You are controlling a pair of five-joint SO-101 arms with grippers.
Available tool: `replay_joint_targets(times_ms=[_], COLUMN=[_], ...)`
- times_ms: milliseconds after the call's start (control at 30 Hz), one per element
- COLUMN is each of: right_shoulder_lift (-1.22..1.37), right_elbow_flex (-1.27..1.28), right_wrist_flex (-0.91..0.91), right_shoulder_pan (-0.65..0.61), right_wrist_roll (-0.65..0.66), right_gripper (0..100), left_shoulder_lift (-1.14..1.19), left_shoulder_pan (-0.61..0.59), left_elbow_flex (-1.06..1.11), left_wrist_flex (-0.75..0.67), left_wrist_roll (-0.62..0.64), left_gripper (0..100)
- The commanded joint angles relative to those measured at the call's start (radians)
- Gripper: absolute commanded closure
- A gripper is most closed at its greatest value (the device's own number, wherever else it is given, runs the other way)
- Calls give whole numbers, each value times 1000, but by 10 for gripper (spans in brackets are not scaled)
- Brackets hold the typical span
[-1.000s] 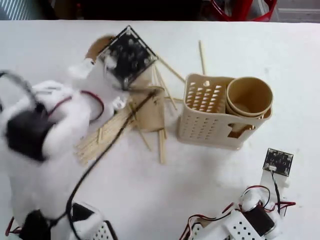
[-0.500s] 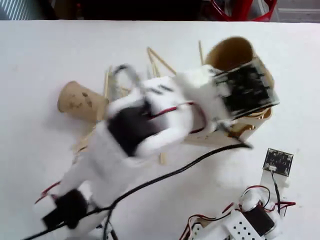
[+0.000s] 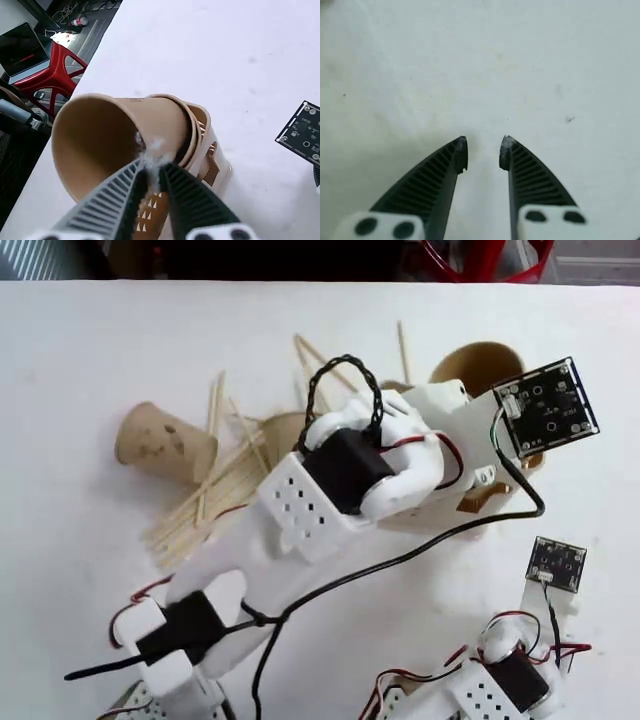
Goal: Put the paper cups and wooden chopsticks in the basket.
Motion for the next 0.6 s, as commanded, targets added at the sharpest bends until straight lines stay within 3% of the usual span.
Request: replay_joint_targets(times_ms=[0, 333, 567], right_shoulder_lift=[-5, -5, -5], right_elbow_flex=[-6, -6, -6], right_wrist_flex=[-18, -18, -18], right_shoulder_pan=[-1, -1, -1], right_wrist_roll=[3, 3, 3], right_gripper=[878, 878, 878], left_shoulder_lift=[-21, -22, -22], left_shoulder_pan=[16, 16, -2], left_elbow_flex=[-49, -72, 130], left_wrist_flex=[-28, -31, -209], left_wrist_roll=[6, 11, 15], left_gripper=[830, 854, 857])
